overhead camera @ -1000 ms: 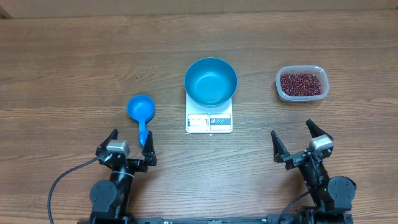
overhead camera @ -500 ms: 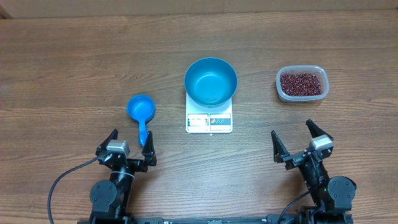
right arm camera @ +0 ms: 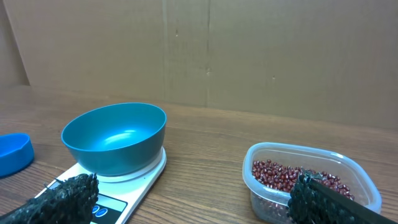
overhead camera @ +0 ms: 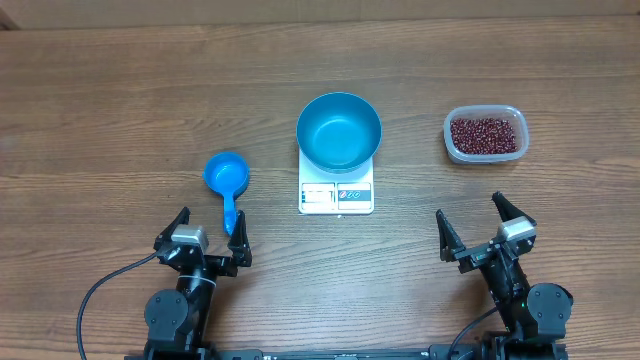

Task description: Scoop item into bowl and weigh 150g on scale

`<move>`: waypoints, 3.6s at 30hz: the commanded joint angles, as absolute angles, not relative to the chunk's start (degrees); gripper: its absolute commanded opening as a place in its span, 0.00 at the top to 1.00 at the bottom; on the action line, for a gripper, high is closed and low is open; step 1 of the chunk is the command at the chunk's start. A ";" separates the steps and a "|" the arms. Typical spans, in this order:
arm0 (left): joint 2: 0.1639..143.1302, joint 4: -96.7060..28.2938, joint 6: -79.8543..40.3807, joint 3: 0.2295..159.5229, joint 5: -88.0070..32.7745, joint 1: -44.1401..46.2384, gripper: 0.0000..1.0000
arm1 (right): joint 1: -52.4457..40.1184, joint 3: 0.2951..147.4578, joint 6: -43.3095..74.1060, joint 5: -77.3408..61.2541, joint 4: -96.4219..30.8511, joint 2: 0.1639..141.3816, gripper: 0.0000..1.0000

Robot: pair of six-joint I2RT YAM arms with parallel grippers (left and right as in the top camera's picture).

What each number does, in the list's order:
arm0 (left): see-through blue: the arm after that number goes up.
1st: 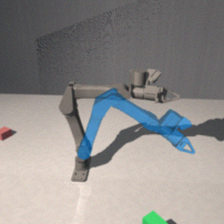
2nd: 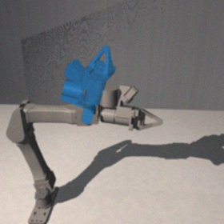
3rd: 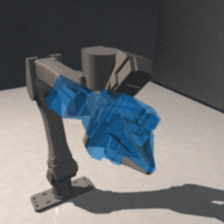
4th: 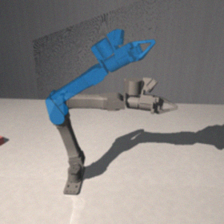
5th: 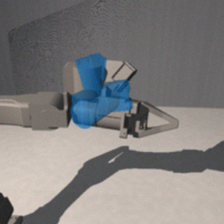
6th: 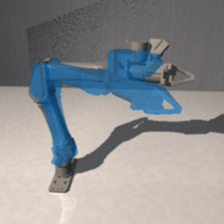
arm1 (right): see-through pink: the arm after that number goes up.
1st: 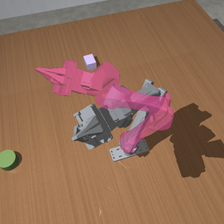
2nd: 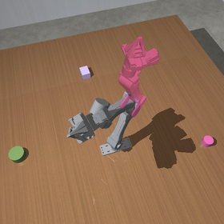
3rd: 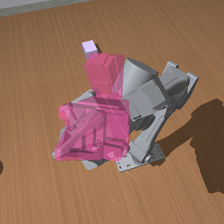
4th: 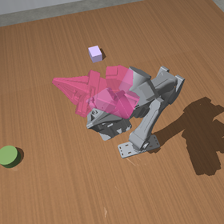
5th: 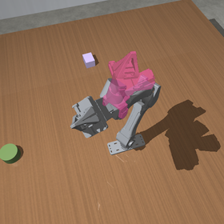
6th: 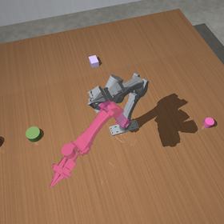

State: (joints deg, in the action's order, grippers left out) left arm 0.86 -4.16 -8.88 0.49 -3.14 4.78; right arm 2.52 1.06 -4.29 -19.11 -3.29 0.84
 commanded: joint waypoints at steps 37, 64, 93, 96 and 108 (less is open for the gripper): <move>0.49 -5.19 -10.28 7.88 -4.08 4.40 0.00 | 2.20 0.47 -4.27 -19.14 -3.18 0.16 0.00; 67.48 -85.52 -3.81 97.73 -14.02 4.43 0.43 | 2.20 0.47 -4.29 -19.14 -3.18 0.16 0.00; 84.12 -60.38 -16.29 65.39 -2.74 4.51 0.01 | 2.20 0.47 -4.27 -19.14 -3.18 0.16 0.00; 87.46 -58.26 -16.27 65.01 -2.44 4.51 0.00 | 2.20 0.47 -4.27 -19.14 -3.18 0.16 0.00; 98.98 -54.54 -12.58 65.01 -1.89 4.51 0.36 | 2.20 0.47 -4.27 -19.14 -3.18 0.16 0.00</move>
